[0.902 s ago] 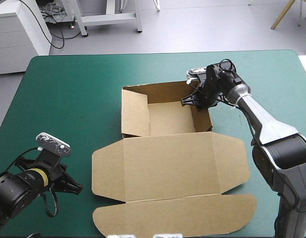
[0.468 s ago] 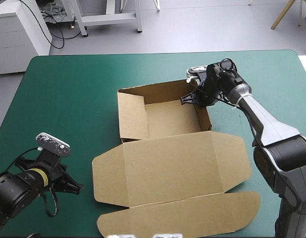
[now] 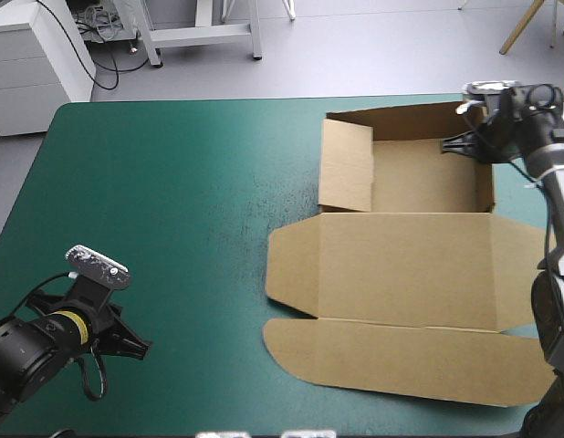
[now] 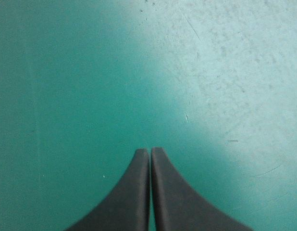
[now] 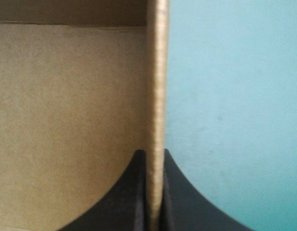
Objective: Fold the box
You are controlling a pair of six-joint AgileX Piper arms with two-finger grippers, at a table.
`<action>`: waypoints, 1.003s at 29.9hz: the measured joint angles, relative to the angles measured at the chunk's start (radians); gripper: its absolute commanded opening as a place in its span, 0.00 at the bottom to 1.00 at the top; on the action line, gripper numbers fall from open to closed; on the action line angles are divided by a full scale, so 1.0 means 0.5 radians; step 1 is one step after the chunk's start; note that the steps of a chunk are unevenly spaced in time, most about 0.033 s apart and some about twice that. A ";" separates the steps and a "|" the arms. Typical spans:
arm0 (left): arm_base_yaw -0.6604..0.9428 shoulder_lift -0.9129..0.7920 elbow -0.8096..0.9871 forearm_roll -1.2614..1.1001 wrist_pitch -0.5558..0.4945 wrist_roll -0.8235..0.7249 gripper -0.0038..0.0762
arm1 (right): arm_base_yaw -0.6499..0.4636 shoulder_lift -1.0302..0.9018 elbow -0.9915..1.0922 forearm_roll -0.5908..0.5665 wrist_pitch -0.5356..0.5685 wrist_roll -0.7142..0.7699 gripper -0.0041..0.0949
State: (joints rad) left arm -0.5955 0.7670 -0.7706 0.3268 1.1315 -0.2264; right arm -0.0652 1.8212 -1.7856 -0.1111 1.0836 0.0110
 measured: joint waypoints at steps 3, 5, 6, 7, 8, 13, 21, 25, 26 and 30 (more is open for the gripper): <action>0.000 0.000 0.000 -0.002 0.000 0.000 0.04 | -0.255 0.000 0.000 -0.002 0.002 -0.022 0.02; 0.000 0.000 0.000 -0.002 0.000 -0.001 0.04 | -0.391 0.005 0.000 0.008 0.002 -0.022 0.02; 0.000 0.000 0.000 -0.004 0.000 -0.001 0.04 | -0.460 0.010 0.000 0.023 0.002 -0.022 0.02; 0.000 0.000 0.000 -0.004 -0.002 -0.001 0.04 | -0.509 0.022 0.000 0.036 -0.001 -0.022 0.02; 0.000 0.000 0.000 -0.004 -0.004 -0.001 0.04 | -0.566 0.037 0.000 0.052 -0.003 -0.022 0.02; 0.000 0.000 0.000 -0.010 -0.031 -0.001 0.04 | -0.750 0.148 0.000 0.135 -0.001 -0.022 0.03; 0.000 0.000 0.000 -0.012 -0.039 -0.001 0.04 | -0.843 0.217 0.002 0.263 -0.175 -0.036 0.35; 0.000 0.000 0.000 -0.012 -0.054 -0.001 0.04 | -0.860 0.217 0.002 0.285 -0.219 -0.036 0.76; 0.000 0.000 0.000 -0.012 -0.063 -0.001 0.04 | -0.861 0.217 0.002 0.287 -0.224 -0.036 0.86; 0.000 0.000 0.000 -0.014 -0.085 -0.001 0.04 | -0.861 0.217 0.002 0.331 -0.222 -0.054 0.94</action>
State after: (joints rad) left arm -0.5955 0.7670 -0.7706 0.3198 1.0892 -0.2271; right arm -0.4958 1.9297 -1.7846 0.0544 0.9729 -0.0159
